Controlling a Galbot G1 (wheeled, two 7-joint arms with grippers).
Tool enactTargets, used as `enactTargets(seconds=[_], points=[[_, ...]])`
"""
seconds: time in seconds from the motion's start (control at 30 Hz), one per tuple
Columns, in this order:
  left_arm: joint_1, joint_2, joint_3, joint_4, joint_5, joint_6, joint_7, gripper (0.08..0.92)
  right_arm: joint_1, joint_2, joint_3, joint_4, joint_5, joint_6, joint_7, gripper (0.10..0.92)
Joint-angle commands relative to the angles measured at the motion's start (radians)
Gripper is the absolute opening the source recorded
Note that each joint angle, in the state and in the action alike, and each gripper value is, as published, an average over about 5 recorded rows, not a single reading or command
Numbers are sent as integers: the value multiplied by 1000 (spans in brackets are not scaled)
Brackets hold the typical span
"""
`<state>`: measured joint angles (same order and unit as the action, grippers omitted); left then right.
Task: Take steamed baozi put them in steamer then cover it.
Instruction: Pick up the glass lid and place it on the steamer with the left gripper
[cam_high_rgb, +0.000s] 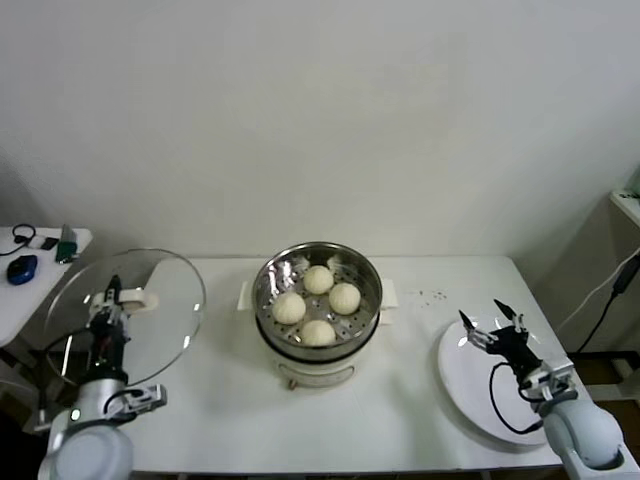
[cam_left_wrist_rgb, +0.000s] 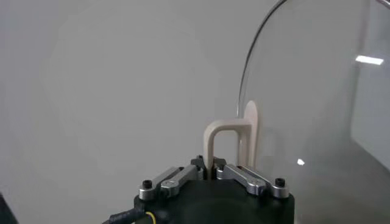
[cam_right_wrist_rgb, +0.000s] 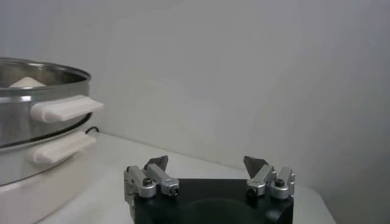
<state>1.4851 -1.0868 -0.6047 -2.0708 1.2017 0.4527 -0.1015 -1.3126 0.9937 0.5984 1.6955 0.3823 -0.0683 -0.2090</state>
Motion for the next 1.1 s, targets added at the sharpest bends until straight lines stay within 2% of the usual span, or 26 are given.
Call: enactTargets(seconds=[0.03,0.3,0.47,0.67,0.93,1.1], points=[[-122,134,259,-135,9,205,147,150,71,11,-63,-35,-25,-1,9,823],[-429,32,539,-26,102,296,327,150,97,32,-93,-54,-46,-1,11,823],[-555,-66,646,69,158,322,381,150,89,31,-72,-58,-50,1,11,823],[-613,-213,707,178,210,325,402,150,61,31,-32,-57,-54,6,9,823],[-662,-294,768,265,215,330,392,150,25,35,13,-56,-58,16,-5,823],[-653,-342,785,301,211,332,371,150,5,37,29,-53,-67,23,-21,823]])
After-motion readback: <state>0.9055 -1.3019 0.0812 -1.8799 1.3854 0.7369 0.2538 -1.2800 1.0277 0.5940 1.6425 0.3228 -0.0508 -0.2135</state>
